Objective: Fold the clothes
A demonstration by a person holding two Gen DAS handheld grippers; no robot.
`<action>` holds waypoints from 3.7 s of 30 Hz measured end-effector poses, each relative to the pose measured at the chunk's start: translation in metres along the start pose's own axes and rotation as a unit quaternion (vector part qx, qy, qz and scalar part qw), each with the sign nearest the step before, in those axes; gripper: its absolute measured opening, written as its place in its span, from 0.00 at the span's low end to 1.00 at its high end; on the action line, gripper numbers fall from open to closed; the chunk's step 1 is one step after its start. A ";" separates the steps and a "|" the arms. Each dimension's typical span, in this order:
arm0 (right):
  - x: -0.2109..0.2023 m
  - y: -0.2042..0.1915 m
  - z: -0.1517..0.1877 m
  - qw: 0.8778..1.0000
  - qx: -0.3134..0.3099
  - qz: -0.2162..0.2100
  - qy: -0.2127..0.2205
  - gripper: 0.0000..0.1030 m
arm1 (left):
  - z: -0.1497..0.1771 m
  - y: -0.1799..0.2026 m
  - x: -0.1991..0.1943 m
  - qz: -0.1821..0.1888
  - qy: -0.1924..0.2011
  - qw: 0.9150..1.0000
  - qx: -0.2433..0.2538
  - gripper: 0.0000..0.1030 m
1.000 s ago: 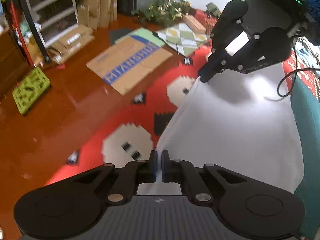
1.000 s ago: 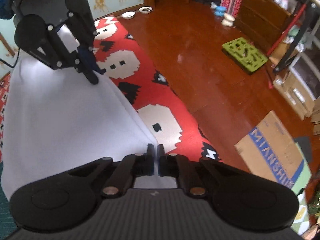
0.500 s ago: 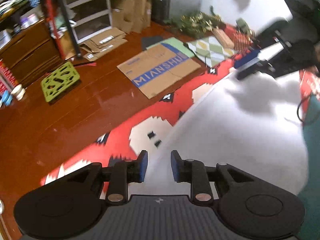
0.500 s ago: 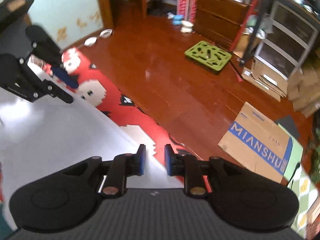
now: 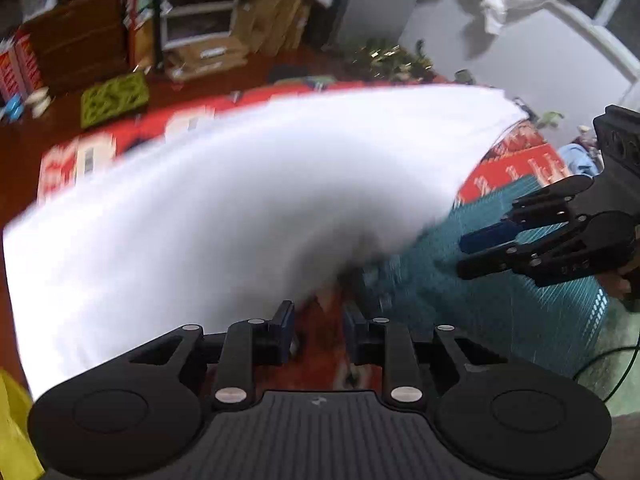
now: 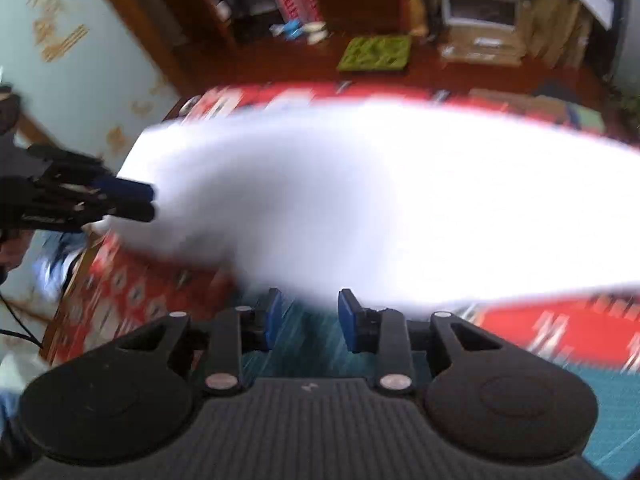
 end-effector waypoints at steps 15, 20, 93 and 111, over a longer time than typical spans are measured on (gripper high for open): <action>0.052 -0.008 0.005 0.984 -0.156 0.033 0.079 0.33 | 0.058 0.009 0.015 -0.051 0.034 0.994 -0.092 0.25; 0.059 -0.023 -0.001 0.964 -0.249 0.004 0.095 0.33 | 0.062 0.011 0.015 -0.064 0.024 0.994 -0.087 0.25; -0.007 0.078 0.062 0.959 0.264 -0.055 0.086 0.08 | -0.012 -0.045 -0.045 -0.030 0.089 0.957 -0.273 0.17; 0.004 0.182 0.085 0.930 0.352 0.000 0.109 0.11 | -0.007 0.109 0.103 -0.003 -0.050 0.990 -0.135 0.15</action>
Point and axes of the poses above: each gripper's, at about its wrist camera, not at the fingertips, and x roughly the way its jaws point, y to its right, z to its underside, the point moved 6 cm from there along x, roughly the way its jaws point, and after that the axes turned 15 degrees about -x, right-handed, at the moved point
